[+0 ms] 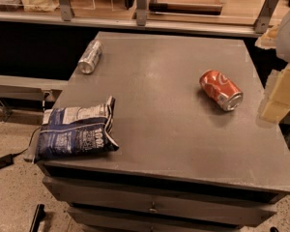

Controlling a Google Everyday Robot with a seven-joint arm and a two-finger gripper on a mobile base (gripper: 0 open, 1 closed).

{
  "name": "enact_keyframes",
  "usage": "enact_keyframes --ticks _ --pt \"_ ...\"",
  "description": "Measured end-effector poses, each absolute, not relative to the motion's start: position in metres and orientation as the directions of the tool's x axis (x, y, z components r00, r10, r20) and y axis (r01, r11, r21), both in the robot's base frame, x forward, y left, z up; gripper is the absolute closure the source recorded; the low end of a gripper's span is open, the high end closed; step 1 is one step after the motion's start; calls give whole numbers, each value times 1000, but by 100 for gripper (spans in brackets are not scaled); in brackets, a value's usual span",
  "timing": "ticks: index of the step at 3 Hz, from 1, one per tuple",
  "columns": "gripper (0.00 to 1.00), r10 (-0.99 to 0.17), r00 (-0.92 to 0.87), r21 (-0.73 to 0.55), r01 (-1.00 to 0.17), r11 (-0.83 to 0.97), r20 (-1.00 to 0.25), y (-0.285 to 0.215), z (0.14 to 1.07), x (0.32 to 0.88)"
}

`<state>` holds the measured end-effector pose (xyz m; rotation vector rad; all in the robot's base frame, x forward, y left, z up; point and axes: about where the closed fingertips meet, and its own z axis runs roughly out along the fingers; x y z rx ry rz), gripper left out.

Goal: Place coke can upright

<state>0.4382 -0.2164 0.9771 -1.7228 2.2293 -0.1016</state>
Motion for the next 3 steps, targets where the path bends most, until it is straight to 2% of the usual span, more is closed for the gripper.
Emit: enact_keyframes --ticks 1,2,3 --pt "0 -953 -221 -249 -930 270 -208 -216 977 438" --pt "0 -944 -242 -246 -923 295 -226 -221 979 466" --pt "0 -899 -335 -227 -887 402 -283 -233 982 515"
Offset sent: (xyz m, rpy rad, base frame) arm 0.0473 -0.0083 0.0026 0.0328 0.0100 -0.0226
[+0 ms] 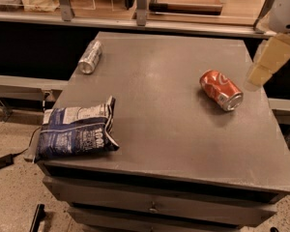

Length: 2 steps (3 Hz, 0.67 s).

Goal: Place coke can upright

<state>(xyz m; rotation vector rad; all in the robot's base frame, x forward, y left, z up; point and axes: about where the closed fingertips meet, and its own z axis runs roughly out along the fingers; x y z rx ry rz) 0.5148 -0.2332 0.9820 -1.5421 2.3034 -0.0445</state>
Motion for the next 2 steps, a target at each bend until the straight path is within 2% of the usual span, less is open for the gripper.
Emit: enact_keyframes --ticks 1,2 --pt "0 -781 -516 -147 -794 590 -352 -247 974 562" --pt "0 -666 -724 -104 -660 744 -176 -246 925 603"
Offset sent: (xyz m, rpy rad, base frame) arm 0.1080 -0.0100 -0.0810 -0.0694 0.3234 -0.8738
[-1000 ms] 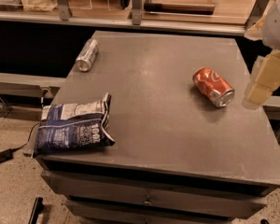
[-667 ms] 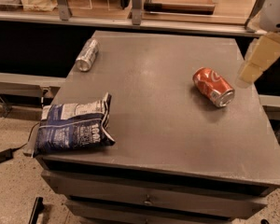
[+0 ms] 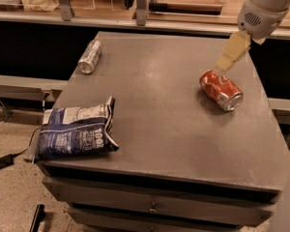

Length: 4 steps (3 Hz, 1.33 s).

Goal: Place coke can upright

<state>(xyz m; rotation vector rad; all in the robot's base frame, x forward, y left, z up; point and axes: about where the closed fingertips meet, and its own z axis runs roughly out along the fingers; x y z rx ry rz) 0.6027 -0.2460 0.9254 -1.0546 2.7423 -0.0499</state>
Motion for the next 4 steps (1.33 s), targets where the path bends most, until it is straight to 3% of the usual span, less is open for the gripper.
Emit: enact_keyframes --ticks 1,2,4 --pt "0 -504 -864 -124 -498 858 -21 -229 880 632" --pt "0 -397 -916 -81 -392 916 -58 -218 855 638" --pt "0 -457 -887 -62 -453 889 -65 -214 847 638"
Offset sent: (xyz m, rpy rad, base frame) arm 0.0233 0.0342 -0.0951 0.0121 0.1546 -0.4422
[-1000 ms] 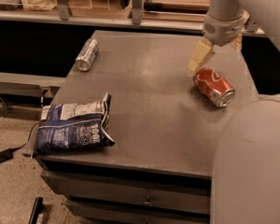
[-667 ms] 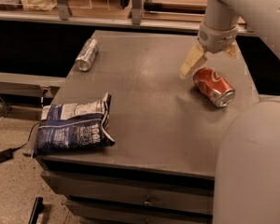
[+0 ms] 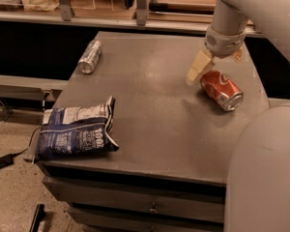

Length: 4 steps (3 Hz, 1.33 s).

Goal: Place coke can upright

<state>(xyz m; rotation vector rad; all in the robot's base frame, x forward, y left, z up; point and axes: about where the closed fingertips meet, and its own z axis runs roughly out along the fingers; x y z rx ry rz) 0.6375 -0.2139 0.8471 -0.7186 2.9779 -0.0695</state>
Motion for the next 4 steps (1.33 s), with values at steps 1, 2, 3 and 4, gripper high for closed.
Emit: enact_keyframes --ticks 1,2,3,4 --pt "0 -469 -881 -22 -469 883 -53 -222 839 624" --pt "0 -469 -882 -17 -468 883 -48 -228 833 613" --pt "23 -470 -881 -18 -469 883 -53 -227 829 615" --pt "46 -470 -881 -19 -470 882 -57 -226 827 617"
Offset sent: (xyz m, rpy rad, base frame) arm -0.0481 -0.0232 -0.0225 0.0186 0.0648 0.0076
